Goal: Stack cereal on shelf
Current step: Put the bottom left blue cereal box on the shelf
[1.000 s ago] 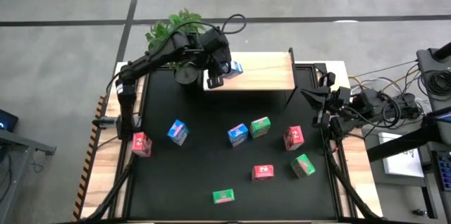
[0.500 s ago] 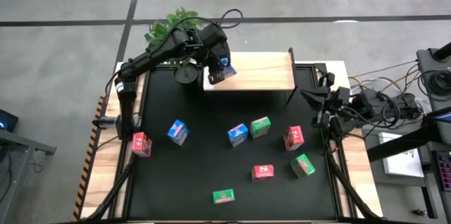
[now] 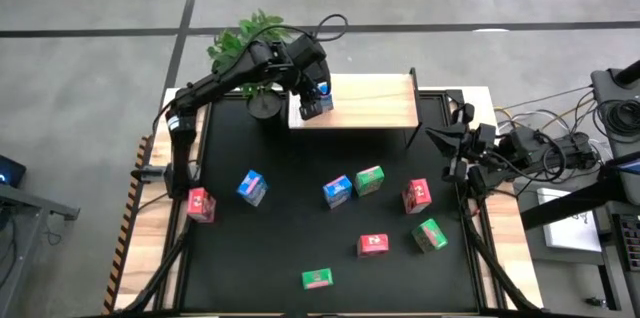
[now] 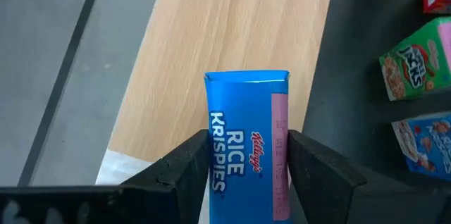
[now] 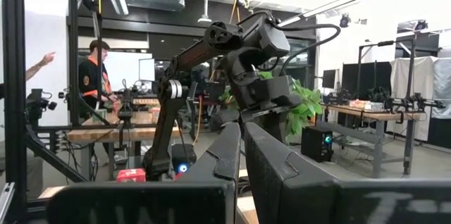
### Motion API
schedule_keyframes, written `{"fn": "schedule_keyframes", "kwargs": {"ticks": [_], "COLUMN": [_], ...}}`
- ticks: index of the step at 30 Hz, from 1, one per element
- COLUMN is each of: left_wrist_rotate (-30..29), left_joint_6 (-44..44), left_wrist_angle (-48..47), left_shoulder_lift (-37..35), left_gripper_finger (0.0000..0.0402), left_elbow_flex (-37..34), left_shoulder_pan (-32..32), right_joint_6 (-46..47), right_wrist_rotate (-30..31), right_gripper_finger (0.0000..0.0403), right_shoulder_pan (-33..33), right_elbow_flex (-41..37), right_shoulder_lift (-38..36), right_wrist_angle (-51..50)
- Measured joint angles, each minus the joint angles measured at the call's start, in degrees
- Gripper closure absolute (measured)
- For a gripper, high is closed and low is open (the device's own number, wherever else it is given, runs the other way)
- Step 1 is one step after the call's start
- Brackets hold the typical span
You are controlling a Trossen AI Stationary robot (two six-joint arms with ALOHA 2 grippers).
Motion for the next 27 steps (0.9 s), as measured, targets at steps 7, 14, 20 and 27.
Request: {"fn": "schedule_keyframes", "kwargs": {"ticks": [7, 14, 20, 27], "left_wrist_rotate": [0.2, 0.3, 0.3, 0.3], "left_joint_6": [0.9, 1.3, 2.8, 3.4], "left_wrist_angle": [0.2, 0.6, 1.0, -1.0], "left_shoulder_lift": [0.0, 0.0, 0.0, -0.1], "left_gripper_finger": [0.0226, 0.0197, 0.0191, 0.0191], "left_elbow_flex": [-0.1, -0.2, 0.6, 4.6], "left_shoulder_pan": [0.5, 0.5, 0.4, 0.1], "right_joint_6": [0.0, 0.0, 0.0, 0.6], "right_wrist_rotate": [0.0, 0.0, 0.0, 0.0], "right_gripper_finger": [0.039, 0.039, 0.039, 0.039], "right_shoulder_pan": [0.0, 0.0, 0.0, 0.0], "right_elbow_flex": [0.0, 0.0, 0.0, 0.0], "right_shoulder_lift": [0.0, 0.0, 0.0, 0.0], "right_wrist_angle": [0.0, -0.7, -1.2, -1.0]}}
